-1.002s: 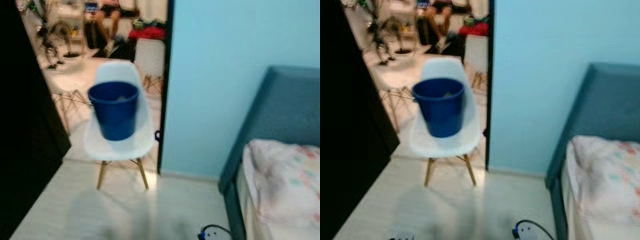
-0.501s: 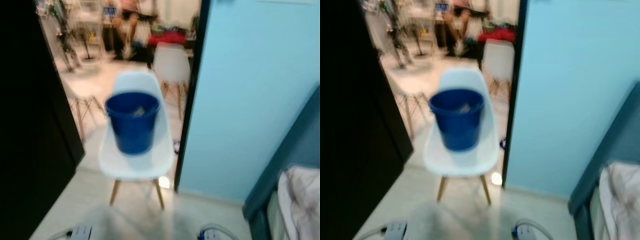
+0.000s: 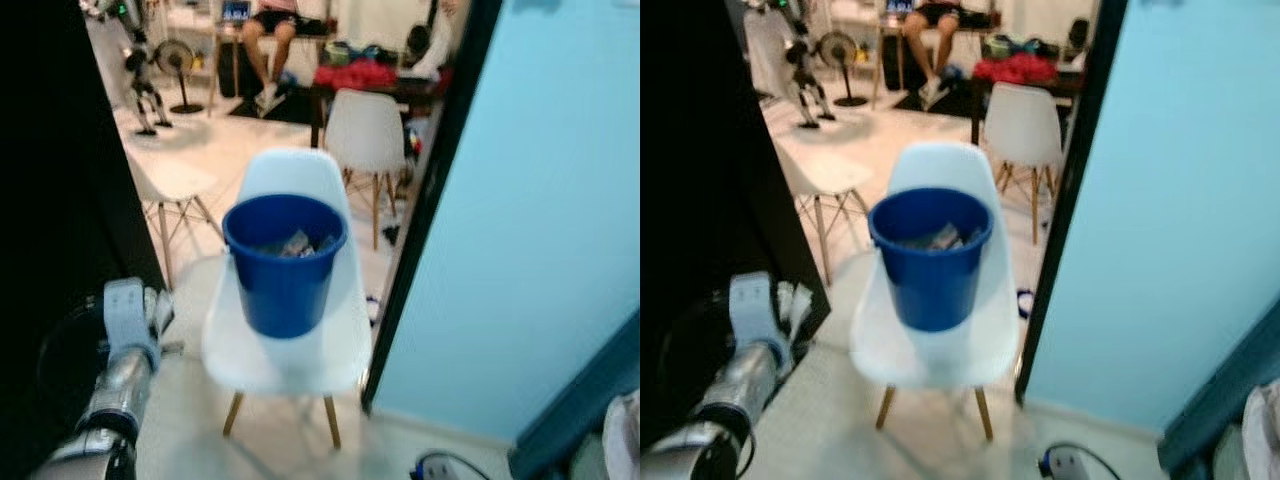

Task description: Clean up the room

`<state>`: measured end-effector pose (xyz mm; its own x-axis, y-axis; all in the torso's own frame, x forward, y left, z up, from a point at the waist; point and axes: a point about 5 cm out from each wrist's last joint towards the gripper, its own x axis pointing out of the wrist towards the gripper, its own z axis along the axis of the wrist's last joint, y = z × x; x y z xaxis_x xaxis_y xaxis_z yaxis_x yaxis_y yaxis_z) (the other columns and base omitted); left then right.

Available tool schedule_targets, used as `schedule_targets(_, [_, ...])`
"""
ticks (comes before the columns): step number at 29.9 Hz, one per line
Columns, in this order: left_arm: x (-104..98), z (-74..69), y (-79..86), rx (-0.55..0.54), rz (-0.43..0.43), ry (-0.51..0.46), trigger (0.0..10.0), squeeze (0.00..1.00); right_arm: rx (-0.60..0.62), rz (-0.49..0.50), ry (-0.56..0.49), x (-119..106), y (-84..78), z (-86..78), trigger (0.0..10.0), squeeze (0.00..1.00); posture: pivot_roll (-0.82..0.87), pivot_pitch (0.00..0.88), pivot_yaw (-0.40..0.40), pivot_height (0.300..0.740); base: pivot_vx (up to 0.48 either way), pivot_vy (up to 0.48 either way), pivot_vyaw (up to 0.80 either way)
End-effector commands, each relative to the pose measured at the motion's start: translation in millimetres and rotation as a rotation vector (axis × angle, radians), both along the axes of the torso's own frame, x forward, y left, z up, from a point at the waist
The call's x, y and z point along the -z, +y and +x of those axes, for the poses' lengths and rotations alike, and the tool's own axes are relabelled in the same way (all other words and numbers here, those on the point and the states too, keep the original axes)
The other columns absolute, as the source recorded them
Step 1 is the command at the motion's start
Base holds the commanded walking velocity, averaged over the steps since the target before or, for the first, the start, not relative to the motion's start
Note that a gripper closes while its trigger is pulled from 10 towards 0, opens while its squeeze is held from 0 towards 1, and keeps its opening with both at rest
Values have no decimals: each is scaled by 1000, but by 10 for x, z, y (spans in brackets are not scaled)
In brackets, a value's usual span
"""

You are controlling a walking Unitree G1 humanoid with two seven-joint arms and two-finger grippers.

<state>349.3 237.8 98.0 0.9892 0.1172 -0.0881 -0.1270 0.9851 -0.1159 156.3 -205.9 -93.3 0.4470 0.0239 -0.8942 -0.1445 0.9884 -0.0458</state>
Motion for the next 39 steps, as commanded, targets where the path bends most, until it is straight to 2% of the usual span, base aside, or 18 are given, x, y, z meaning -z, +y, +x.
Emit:
schedule_targets(1, [-95,63,-157,94,-9,-59,10000,0,6,8,22,35,5,-91,10000,0,-20,0,-54,735,375,0,-788])
schedule_targets(4, [-297,160,-388,194,-1,-151,10000,0,4,-1,48,70,-61,-228,10000,0,-27,0,-50,735,380,0,-263])
schedule_targets(8, [-306,174,-474,221,-21,-159,10000,0,3,1,59,83,-69,-275,10000,0,-30,0,-50,735,381,0,0])
schedule_targets(13, [-218,149,-611,300,-44,-131,10000,0,2,3,68,95,-65,-313,10000,0,-33,0,-49,735,377,0,0])
schedule_targets(15, [-120,112,-705,367,-19,-88,10000,0,3,4,73,99,-61,-323,10000,0,-31,0,-50,735,366,0,0])
schedule_targets(18, [17,73,-742,378,0,-14,10000,0,6,5,77,102,-56,-325,10000,0,-32,0,-49,735,0,0,0])
schedule_targets(20, [17,73,-742,378,0,-14,10000,0,6,5,77,102,-56,-325,10000,0,-32,0,-49,735,0,0,0])
schedule_targets(21, [156,24,-784,402,59,71,10000,0,13,10,74,101,-46,-315,10000,0,-33,0,-47,735,0,0,0])
schedule_targets(23, [199,4,-810,424,79,95,10000,0,15,12,72,100,-41,-309,10000,0,-34,0,-46,735,0,0,0])
schedule_targets(24, [199,4,-810,424,79,95,10000,0,15,12,72,100,-41,-309,10000,0,-34,0,-46,735,0,0,0])
schedule_targets(25, [233,-25,-895,487,63,103,10000,0,15,12,70,98,-35,-302,10000,0,-33,0,-46,735,0,0,0])
schedule_targets(27, [215,-76,-1081,628,25,58,10000,0,12,13,69,97,-26,-291,10000,0,-33,0,-46,735,0,0,0])
schedule_targets(28, [215,-76,-1081,628,25,58,10000,0,12,13,69,97,-26,-291,10000,0,-33,0,-46,735,0,0,0])
schedule_targets(30, [166,-107,-1226,722,-22,16,10000,0,10,13,69,95,-22,-284,10000,0,-32,0,-45,735,0,0,0])
schedule_targets(33, [163,-117,-1276,749,-15,13,10000,0,9,13,69,95,-20,-281,10000,0,-33,0,-44,735,0,0,0])
schedule_targets(34, [172,-125,-1316,769,4,16,10000,1000,8,13,69,94,-19,-278,10000,0,-36,0,-43,735,0,0,0])
schedule_targets(39, [193,-125,-1364,775,37,22,10000,1000,10,13,67,93,-20,-276,10000,0,-43,0,-36,735,0,0,0])
